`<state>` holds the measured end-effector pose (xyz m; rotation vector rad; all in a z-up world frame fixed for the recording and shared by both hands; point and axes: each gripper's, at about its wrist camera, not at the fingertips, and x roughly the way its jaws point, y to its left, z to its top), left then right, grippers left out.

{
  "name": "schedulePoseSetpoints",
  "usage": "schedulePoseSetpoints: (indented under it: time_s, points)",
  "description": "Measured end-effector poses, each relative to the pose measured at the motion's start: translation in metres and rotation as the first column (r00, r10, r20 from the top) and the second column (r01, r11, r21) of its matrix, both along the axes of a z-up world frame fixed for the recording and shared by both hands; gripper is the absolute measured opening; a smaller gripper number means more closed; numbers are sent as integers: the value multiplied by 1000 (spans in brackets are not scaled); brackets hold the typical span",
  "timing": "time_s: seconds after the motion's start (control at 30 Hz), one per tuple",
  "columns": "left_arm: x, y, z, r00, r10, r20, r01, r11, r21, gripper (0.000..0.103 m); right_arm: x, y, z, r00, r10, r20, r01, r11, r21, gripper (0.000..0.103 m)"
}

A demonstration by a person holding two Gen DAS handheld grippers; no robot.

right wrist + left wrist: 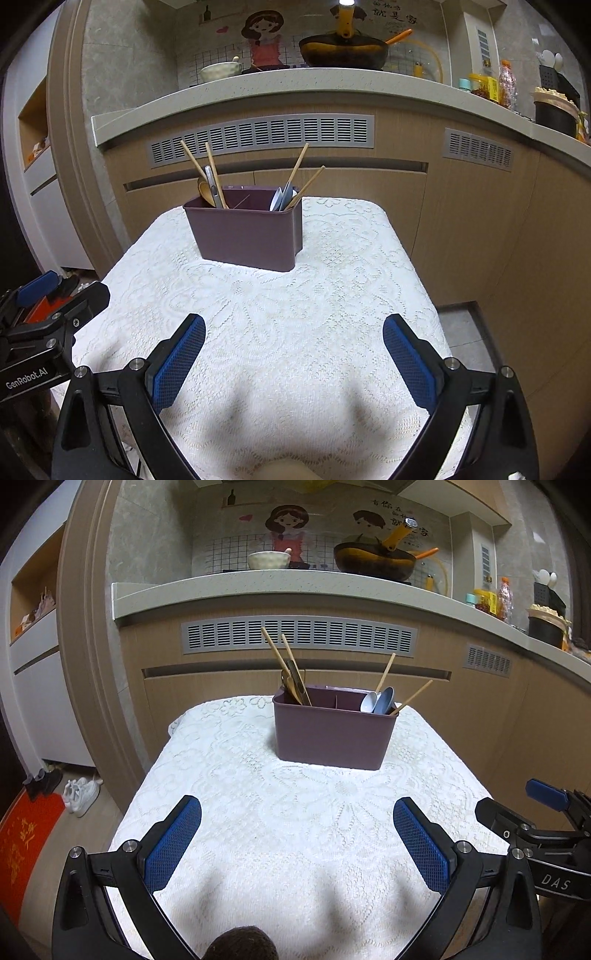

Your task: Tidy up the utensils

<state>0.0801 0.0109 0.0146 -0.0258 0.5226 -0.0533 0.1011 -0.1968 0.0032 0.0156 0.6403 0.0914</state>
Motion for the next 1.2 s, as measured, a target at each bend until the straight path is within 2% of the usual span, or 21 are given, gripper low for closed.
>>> schedulePoseSetpoints:
  time_s: [1.2]
  points:
    - [1, -3, -8, 1000, -5, -27, 6, 1000, 14, 103, 0, 0, -2, 1000, -1, -7, 2, 1000, 14, 97]
